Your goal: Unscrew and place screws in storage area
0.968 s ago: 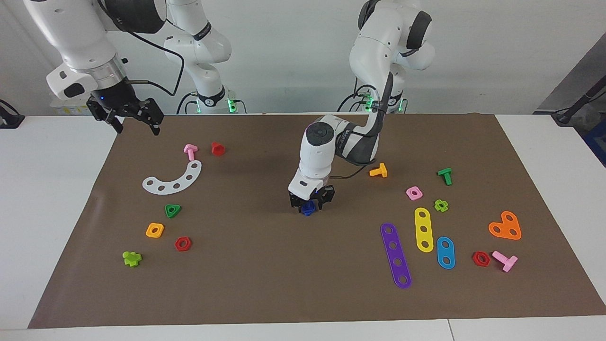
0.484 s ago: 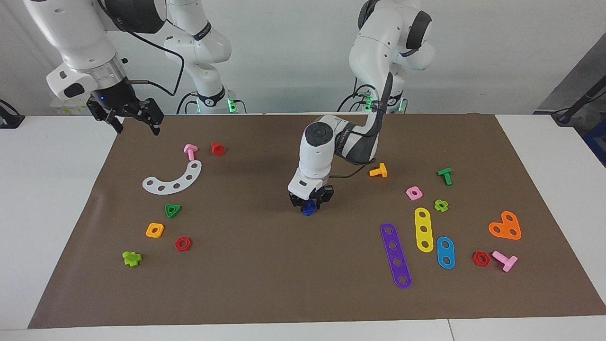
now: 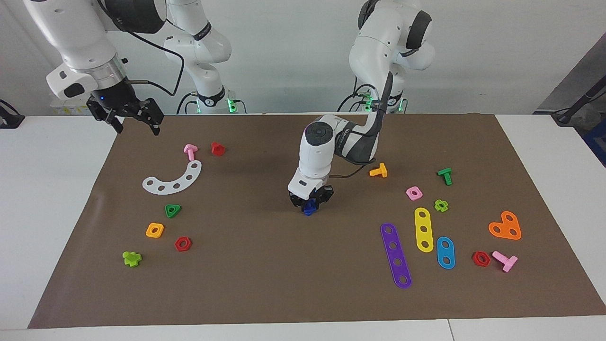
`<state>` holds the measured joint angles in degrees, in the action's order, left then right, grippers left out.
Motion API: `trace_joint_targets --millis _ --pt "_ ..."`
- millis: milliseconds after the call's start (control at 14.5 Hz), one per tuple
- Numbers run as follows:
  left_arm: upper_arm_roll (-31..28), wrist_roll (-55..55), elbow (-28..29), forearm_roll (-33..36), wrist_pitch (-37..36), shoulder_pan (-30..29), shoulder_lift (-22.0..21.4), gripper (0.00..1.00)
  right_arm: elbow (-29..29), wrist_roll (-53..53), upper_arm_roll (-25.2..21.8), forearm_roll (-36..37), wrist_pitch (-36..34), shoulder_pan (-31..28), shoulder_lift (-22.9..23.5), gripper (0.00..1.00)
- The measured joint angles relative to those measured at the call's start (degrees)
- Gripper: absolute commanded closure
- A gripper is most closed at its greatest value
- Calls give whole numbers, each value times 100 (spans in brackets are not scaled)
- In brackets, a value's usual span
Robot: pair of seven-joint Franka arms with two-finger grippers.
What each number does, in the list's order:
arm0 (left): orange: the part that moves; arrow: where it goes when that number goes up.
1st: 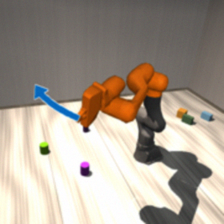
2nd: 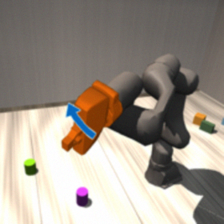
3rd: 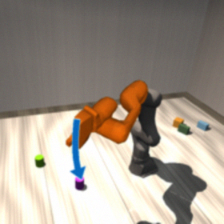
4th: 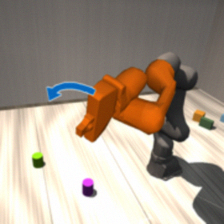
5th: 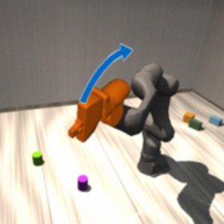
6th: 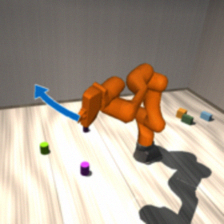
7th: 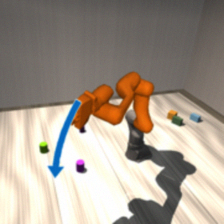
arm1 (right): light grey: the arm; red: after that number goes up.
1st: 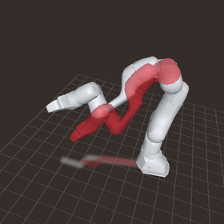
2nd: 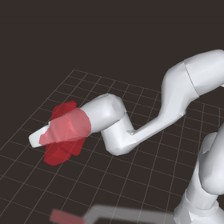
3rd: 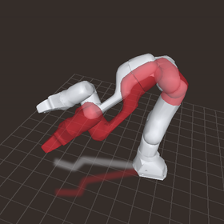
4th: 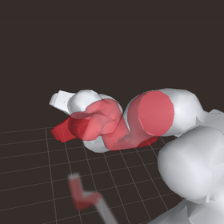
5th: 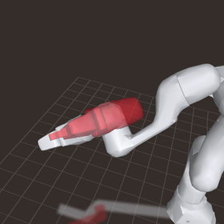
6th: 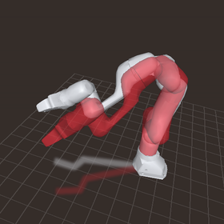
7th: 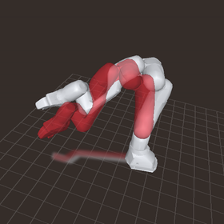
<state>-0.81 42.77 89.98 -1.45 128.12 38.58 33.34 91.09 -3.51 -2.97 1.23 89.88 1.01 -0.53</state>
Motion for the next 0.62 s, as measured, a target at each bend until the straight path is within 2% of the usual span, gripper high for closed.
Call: trace_joint_targets --millis 346,622 --pt "-1 1 -201 -101 -477 0 -1 58 0 0 0 0 0 0 0 0" --pt "-39 31 -587 -173 -992 -3 16 57 0 0 0 0 0 0 0 0"
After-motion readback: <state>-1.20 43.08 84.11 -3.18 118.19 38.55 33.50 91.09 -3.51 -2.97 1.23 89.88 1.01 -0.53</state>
